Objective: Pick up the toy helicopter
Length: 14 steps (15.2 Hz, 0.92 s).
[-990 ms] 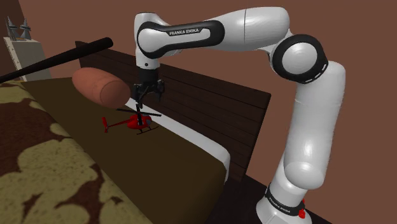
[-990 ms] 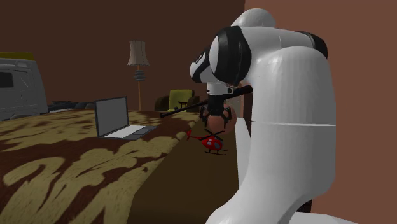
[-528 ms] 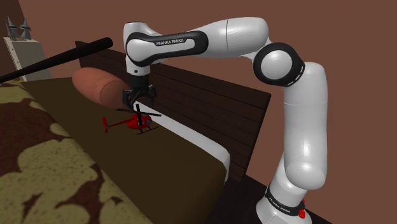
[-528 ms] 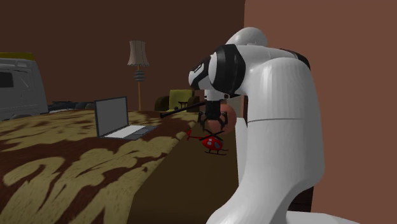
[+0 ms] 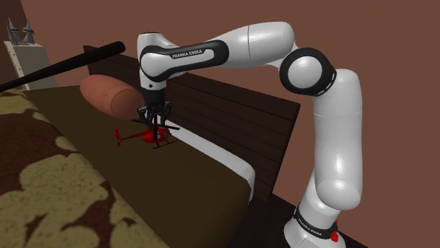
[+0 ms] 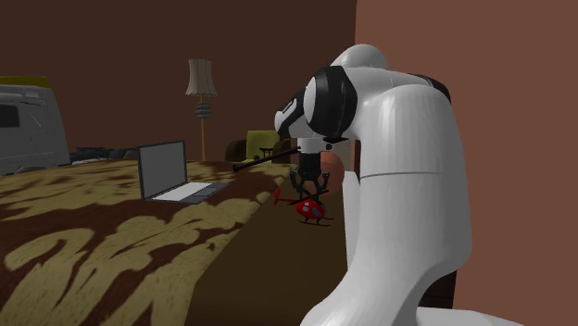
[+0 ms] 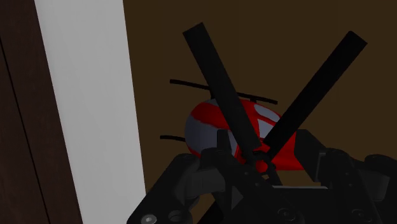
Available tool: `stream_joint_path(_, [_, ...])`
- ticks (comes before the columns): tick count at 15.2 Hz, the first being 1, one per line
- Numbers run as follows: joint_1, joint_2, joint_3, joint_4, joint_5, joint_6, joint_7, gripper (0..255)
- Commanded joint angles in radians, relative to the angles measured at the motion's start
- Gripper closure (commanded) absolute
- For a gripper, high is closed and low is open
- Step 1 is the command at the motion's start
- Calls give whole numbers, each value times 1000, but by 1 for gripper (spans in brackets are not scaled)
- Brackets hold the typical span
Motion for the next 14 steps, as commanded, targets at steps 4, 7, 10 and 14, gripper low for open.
stream_joint_path(4, [0,1,0,-3,0,2,0,255])
stream_joint_path(7, [-1,-2,0,-4,1,1,-1,255])
stream_joint_path(10, [0,-5,1,31,2,-38,-2,255])
stream_joint_path(14, [2,-6,2,84,3,-91,-3,255])
